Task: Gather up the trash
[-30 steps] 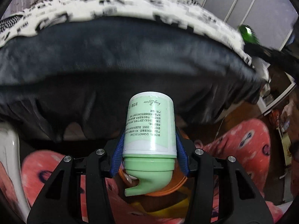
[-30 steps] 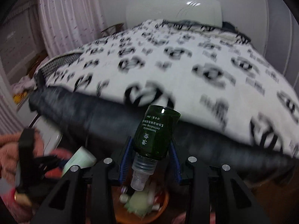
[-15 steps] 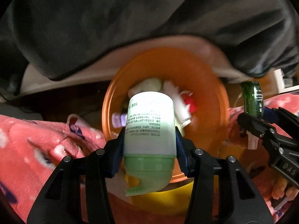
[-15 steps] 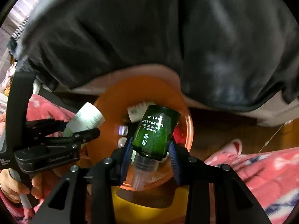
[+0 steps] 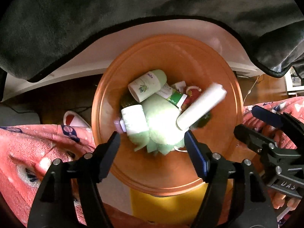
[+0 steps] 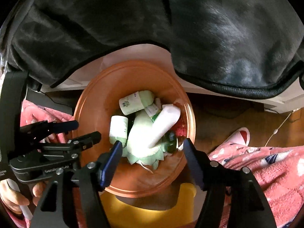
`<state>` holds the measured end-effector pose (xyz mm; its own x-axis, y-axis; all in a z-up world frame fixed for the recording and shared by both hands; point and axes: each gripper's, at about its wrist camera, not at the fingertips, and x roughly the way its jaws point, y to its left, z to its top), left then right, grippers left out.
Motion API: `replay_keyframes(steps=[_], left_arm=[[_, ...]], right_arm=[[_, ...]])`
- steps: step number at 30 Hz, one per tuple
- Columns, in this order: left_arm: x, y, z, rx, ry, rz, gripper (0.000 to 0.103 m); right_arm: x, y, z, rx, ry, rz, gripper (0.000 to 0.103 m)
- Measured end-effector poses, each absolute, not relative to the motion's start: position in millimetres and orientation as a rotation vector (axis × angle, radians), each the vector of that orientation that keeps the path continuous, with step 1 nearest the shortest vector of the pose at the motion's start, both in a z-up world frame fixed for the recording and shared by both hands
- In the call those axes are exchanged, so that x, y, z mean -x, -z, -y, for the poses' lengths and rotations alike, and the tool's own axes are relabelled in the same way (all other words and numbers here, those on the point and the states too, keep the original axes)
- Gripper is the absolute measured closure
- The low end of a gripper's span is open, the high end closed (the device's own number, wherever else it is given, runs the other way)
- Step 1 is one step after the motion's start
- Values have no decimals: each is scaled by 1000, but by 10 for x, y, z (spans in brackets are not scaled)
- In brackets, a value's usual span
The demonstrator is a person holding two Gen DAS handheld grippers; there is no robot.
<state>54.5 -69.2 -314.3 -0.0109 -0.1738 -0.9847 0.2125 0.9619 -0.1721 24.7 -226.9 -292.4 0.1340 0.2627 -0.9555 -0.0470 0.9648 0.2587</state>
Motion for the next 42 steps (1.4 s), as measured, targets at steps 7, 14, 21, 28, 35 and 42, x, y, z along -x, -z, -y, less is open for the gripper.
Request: replay_keyframes(steps=[7, 14, 21, 28, 35, 42], left_arm=[[-525, 3117, 701, -27, 300, -1527, 35], [-466, 2846, 632, -20, 268, -1420, 34], [-391, 2154, 458, -76, 190, -1193, 35], [-295, 1128, 277, -84, 101, -892, 33], [-133, 222, 211, -54, 85, -639, 24], [40, -269, 201, -29, 80, -497, 24]], right_arm=[[-252, 2932, 2318, -191, -213, -1413, 31], [-184, 2761, 2327, -166, -191, -1341, 20], [-71, 2205, 2398, -128, -163, -1159, 19], [31, 1241, 2388, -56, -112, -859, 16], [142, 291, 2385, -20, -77, -568, 6], [278, -219, 2343, 1, -44, -414, 6]])
